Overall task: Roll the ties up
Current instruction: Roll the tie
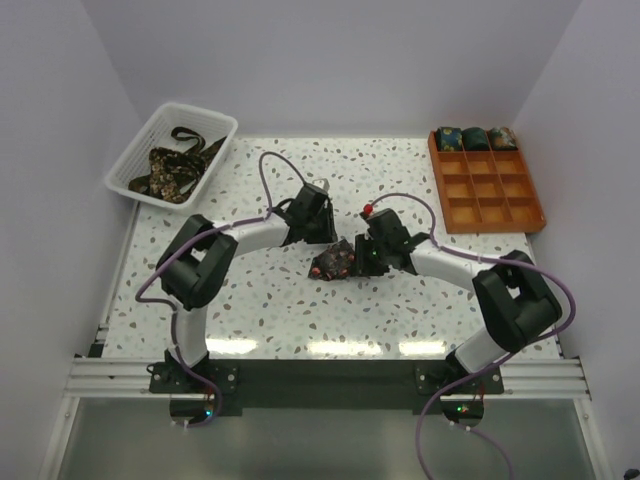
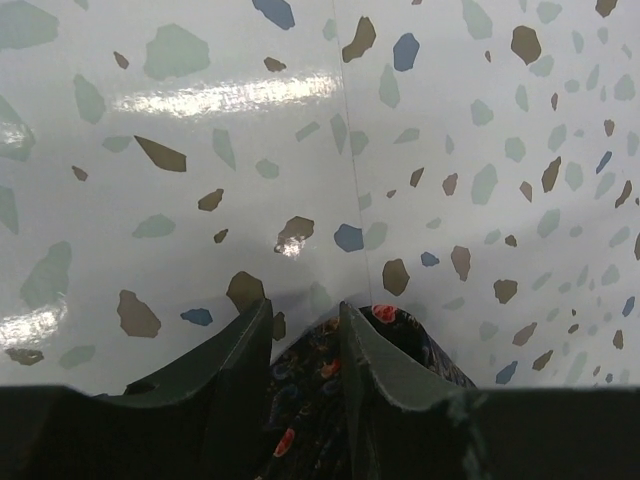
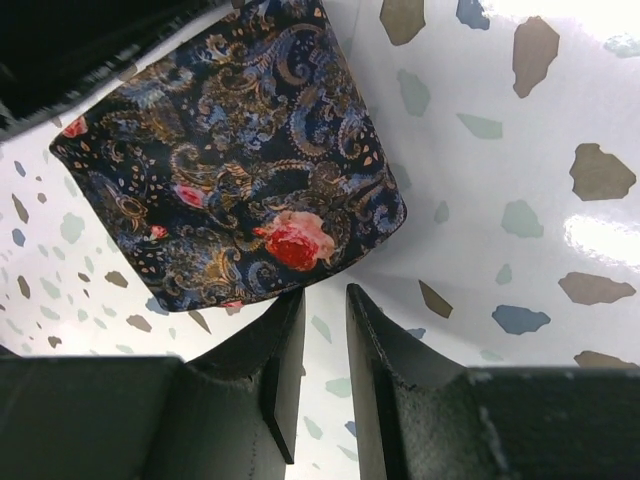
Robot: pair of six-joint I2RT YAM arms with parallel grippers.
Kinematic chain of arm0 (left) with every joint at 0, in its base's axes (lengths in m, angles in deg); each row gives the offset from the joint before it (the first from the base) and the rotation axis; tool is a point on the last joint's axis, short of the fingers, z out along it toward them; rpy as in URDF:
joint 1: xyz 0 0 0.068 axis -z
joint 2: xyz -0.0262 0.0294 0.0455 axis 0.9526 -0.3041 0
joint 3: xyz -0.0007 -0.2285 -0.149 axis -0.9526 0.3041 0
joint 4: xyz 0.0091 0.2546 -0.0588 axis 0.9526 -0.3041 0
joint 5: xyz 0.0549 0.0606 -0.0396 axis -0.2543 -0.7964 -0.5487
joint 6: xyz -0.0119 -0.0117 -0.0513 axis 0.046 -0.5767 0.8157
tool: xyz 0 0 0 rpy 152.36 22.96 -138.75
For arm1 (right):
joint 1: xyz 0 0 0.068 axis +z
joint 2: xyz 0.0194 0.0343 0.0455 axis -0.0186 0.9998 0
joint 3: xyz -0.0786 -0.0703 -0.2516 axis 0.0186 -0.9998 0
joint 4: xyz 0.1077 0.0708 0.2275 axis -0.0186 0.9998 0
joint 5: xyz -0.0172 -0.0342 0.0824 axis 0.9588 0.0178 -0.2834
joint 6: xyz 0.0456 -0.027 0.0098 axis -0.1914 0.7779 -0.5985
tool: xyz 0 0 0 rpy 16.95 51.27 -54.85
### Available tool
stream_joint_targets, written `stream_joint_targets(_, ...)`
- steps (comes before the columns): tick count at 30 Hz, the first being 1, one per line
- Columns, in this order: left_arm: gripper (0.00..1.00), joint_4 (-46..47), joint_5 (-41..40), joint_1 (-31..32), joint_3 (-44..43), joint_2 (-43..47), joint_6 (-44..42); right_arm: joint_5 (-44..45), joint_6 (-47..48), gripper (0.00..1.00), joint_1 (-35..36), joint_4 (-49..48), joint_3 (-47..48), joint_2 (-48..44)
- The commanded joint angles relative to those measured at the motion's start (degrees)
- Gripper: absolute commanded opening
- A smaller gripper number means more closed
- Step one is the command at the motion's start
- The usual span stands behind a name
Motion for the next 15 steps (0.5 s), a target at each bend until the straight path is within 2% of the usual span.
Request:
stream_joint_targets(1,0.38,0.3,3.6,0.0,-2.2,-1.1,-0.8,-0.3,-1.6,0.27,0.4,-3.2,-0.5,0.7)
stream_joint_targets(15,0.35,1.7,5.7,0.6,-0.4,-1.9,0.7,-1.0,-4.4,0.24,0.5,-9.1,-1.0,3.1)
